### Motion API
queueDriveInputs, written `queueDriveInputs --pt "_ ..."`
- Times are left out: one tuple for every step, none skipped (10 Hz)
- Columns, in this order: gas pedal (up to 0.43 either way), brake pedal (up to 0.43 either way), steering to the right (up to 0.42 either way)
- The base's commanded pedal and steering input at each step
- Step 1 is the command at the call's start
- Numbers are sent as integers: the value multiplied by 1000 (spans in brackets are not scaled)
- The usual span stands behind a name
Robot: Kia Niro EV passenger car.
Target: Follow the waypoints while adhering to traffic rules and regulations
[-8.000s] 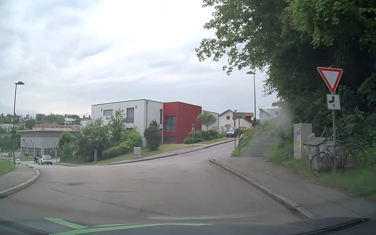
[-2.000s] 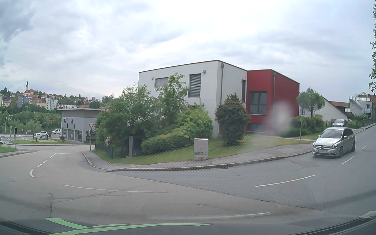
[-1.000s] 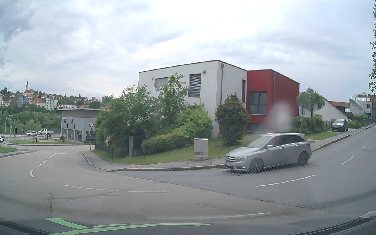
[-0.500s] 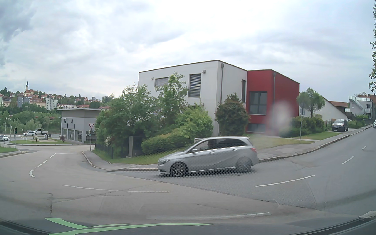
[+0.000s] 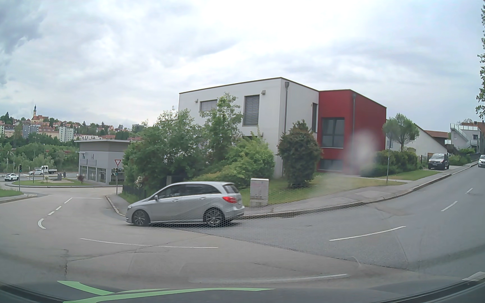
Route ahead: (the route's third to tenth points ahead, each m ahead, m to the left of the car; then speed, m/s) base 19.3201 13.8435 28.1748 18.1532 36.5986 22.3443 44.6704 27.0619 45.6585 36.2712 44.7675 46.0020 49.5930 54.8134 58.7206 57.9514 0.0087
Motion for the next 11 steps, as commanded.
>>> queueDriveInputs --pt "0 372 -80" --pt "0 372 -81" --pt "0 372 -81" --pt "0 372 -81" --pt "0 372 -80" --pt "0 372 -80" --pt "0 372 -81" --pt "0 372 -81" --pt "0 372 -81" --pt "0 372 -81" --pt "0 372 -81"
